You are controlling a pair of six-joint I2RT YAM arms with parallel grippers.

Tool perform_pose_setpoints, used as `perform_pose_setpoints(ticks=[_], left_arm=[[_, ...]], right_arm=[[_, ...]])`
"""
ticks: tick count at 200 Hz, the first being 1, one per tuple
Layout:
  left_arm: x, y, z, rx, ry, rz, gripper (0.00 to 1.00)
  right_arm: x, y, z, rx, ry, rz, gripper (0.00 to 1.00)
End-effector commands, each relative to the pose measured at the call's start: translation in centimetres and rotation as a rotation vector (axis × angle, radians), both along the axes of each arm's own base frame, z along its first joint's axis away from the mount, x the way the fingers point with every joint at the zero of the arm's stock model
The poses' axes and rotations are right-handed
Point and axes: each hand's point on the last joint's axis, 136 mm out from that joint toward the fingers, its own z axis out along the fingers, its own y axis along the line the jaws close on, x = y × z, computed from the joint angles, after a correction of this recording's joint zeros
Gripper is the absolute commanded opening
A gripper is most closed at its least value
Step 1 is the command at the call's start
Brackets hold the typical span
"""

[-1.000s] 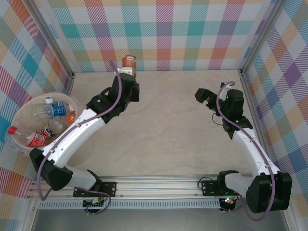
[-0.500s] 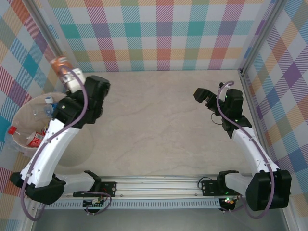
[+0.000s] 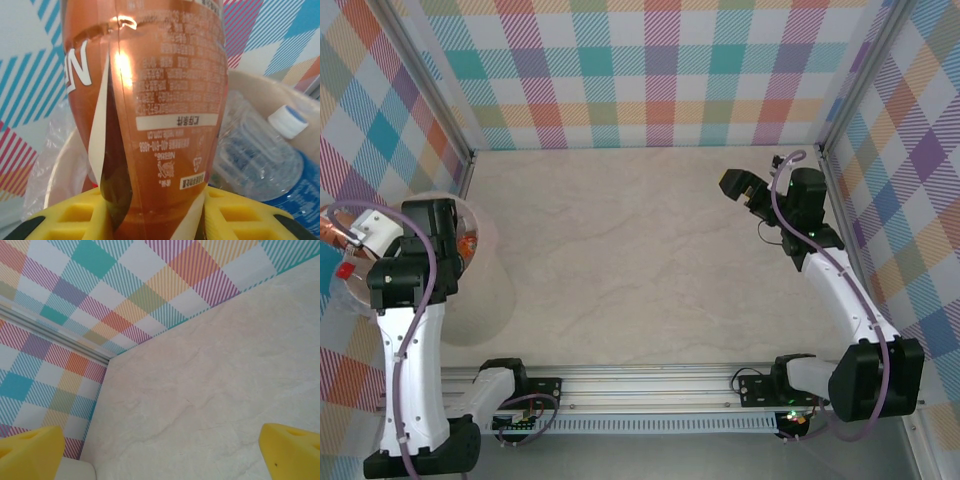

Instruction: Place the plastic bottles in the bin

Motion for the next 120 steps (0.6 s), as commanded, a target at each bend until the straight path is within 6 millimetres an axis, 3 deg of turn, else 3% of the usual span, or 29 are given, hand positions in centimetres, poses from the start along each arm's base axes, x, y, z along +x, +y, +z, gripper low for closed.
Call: perform_pose_setpoints(ticks=[1,35,58,73,91,120], left_arm=[[0.0,0.0,-2.5,-0.089,0.056,0.003,0.02],[0.7,0.4,-4.0,-0.184,0.05,-0.008,0.31],[-0.1,0.9,-2.7,-0.149,0.052,0.032,0.73],[0.0,0.8,-1.7,-0.146,0.04,0.015,0.88],[1.0,0.2,-0.7,-0.175,0.009,-0.041,0.97],[3.8,-0.5,0.5,-0.207,-0.085,-0.13,1.0]], right_arm=[[-0.1,0.6,1.7,0.004,-0.025,0.042,1.0],[-0.5,0.6,2.9,-0.026,-0.046,0.059,1.0],[-0.8,0.5,2.7,-0.03,-0.044,0.053,1.0],[-1.0,0.4,2.4,-0.029,-0.04,0.047,1.0],[-1.1,0.3,2.3,-0.029,-0.038,0.04,1.0],[-1.1,0.2,2.3,-0.028,-0.04,0.035,1.0]])
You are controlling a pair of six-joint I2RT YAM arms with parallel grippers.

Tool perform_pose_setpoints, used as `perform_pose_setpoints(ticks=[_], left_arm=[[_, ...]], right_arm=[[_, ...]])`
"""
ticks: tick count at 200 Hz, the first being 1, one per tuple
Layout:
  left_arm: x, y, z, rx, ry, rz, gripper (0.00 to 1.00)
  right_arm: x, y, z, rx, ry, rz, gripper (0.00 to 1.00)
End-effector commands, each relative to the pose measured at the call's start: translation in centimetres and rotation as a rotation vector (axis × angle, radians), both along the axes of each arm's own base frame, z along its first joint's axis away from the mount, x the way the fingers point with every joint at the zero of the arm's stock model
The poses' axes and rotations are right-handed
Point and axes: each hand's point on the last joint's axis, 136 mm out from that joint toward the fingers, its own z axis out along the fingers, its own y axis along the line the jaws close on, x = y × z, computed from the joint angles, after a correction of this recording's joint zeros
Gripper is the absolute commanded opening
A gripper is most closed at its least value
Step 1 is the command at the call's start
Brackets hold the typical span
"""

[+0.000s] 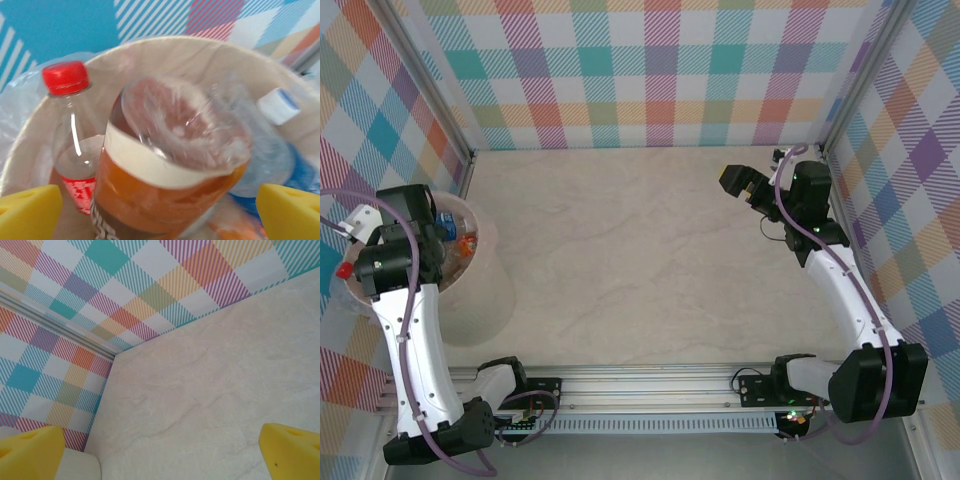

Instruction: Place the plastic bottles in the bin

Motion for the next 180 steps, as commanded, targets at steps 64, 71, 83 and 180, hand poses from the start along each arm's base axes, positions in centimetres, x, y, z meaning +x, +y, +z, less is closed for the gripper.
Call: perform_pose_setpoints(ticks=[64,71,83,180], left_arm=[[6.6,-0.2,-3.6,-0.169,-0.034,-0.09,1.0],[6.3,0.5,-4.5,-0.184,-0.026,-0.057,1.0],[5.7,1.7,-5.8,-0.222,-0.028,-0.007,1.0],[4.8,-3.8,3.9,-0.251,-0.344,-0.306,1.0]], right_arm=[[-0.9,-0.5,-0.1,-0.032,-0.022,-0.018,1.0],[-1.0,-0.5,0.0,-0.032,-0.025,-0.018,1.0],[-1.0,-0.6,0.0,-0.037,-0.025,-0.018,1.0],[-0.6,-0.4,-0.5,-0.006,0.0,-0.024,1.0]])
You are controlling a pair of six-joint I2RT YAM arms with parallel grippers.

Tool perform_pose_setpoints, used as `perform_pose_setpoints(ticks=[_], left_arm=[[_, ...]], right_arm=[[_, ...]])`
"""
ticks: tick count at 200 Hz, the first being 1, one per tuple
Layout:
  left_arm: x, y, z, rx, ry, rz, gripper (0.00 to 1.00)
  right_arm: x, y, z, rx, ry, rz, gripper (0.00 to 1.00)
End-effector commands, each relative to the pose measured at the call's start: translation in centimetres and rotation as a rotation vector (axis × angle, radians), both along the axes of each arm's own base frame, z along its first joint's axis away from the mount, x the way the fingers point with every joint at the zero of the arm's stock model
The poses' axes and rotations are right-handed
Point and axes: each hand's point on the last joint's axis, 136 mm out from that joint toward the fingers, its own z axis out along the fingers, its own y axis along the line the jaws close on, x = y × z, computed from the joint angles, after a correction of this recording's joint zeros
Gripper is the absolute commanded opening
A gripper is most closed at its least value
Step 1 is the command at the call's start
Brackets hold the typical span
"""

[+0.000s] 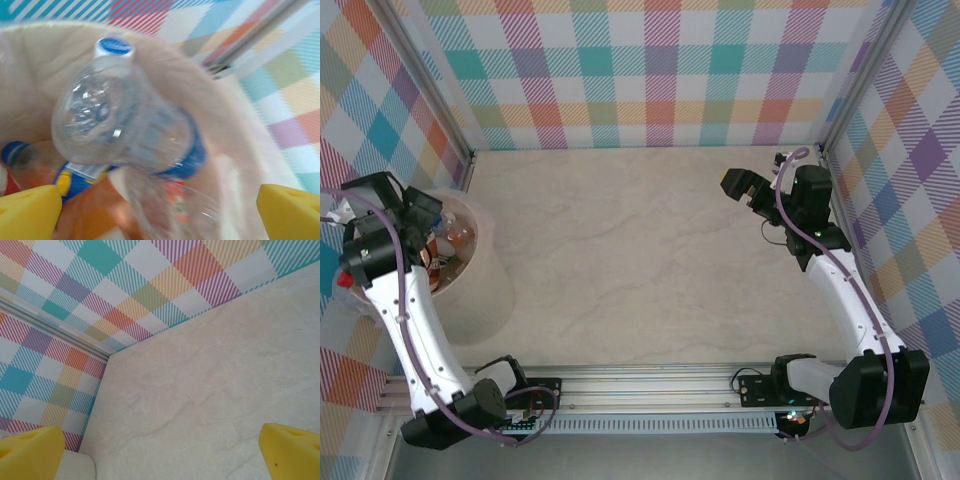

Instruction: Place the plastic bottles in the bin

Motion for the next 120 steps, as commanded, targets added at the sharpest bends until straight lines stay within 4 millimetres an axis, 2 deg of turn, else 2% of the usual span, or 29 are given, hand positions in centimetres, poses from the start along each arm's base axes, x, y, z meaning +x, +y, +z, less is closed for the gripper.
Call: perform_pose_setpoints(ticks=[1,16,69,91,105,120], left_arm=[[-0.1,-3.5,2.7,-0.022,-0.12,-0.161,1.0],[0.2,-4.5,2.2,-0.046,-0.13,-0.203,1.0],[3.7,-5.5,-3.3,-0.176,-0.041,-0.303,1.0],[3.7,-5.3,-4.9,-0.169,0.018,-0.278,1.0],[3.2,-4.8,-5.5,-0.16,0.053,-0.246,1.0],[3.3,-5.0,-4.6,-0.15,0.034,-0.257,1.0]], right_arm=[[-0.1,0.1,0.1,0.01,-0.009,0.001,1.0],[-0.1,0.0,0.1,0.012,-0.01,-0.001,1.0],[-0.4,0.0,0.1,0.008,-0.008,-0.001,1.0],[-0.6,-0.2,0.0,0.003,-0.008,-0.01,1.0],[-0.7,-0.3,0.0,0.001,-0.013,-0.017,1.0],[-0.7,-0.3,0.0,0.0,-0.013,-0.018,1.0]])
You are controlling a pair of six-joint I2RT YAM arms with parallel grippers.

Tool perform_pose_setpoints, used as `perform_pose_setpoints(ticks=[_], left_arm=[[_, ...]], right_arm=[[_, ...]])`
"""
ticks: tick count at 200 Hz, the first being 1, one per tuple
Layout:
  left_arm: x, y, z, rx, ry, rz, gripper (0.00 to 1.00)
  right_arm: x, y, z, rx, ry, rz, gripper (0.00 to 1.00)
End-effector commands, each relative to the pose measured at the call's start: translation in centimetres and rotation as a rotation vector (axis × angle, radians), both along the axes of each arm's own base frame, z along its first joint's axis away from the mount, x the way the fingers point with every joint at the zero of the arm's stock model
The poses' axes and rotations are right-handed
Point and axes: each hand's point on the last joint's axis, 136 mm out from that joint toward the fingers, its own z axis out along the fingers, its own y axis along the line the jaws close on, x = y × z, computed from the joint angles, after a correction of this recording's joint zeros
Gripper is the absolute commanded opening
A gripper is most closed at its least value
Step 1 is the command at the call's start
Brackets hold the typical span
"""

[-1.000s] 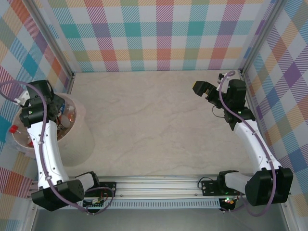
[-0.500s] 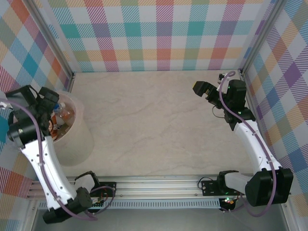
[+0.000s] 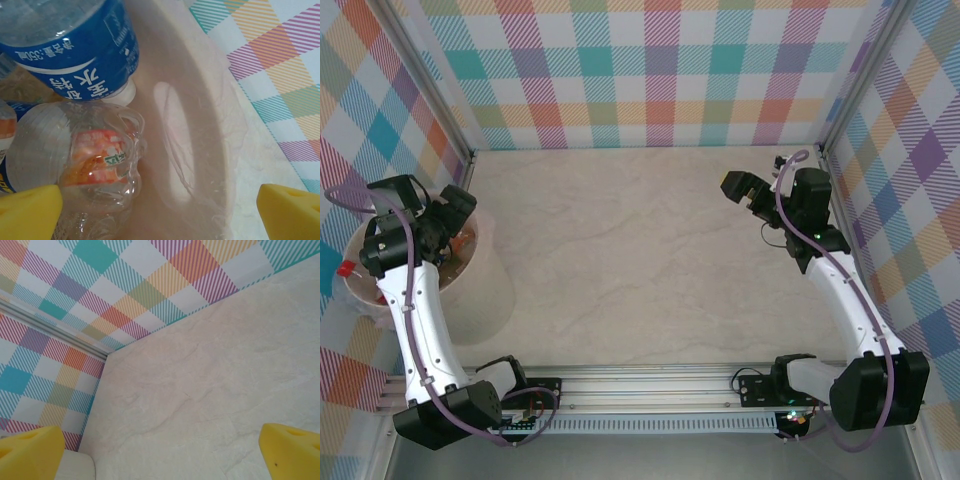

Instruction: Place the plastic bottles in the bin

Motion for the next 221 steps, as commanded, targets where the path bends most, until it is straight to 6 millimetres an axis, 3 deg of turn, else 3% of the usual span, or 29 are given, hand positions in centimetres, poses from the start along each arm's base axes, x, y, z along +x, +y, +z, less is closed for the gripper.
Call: perform_pose_setpoints(ticks=[1,32,58,109,139,170,192,221], left_arm=[[-1.1,-0.2,0.6,0.019,0.006,0.009,1.0],[-0.7,-2.2,4.9,0.04,-0.123,-0.062,1.0],[0.0,-6.4,8.5,0.046,-0.241,-0.215,1.0],[2.6,-15.0,10.8,0.11,-0.365,-0.503,1.0],[5.0,-20.5,9.1,0.174,-0.381,-0.689,1.0],[7.5,-25.1,5.1,0.217,-0.365,-0.854,1.0],[9.3,-25.2,1.6,0.31,-0.316,-0.874,1.0],[10.5,-22.8,-2.9,0.5,-0.222,-0.822,1.0]], right_arm=[[-0.4,-0.2,0.7,-0.003,-0.027,-0.01,1.0],[-0.3,-0.2,0.8,-0.002,-0.029,-0.011,1.0],[-0.3,-0.3,0.7,-0.007,-0.03,-0.018,1.0],[-0.3,-1.2,0.2,-0.024,-0.013,-0.07,1.0],[-0.2,-4.2,-2.0,-0.115,0.032,-0.234,1.0],[-0.6,-7.5,-4.3,-0.264,0.016,-0.375,1.0],[-0.8,-9.2,-6.2,-0.372,0.02,-0.432,1.0],[-0.7,-11.0,-9.3,-0.533,0.051,-0.463,1.0]])
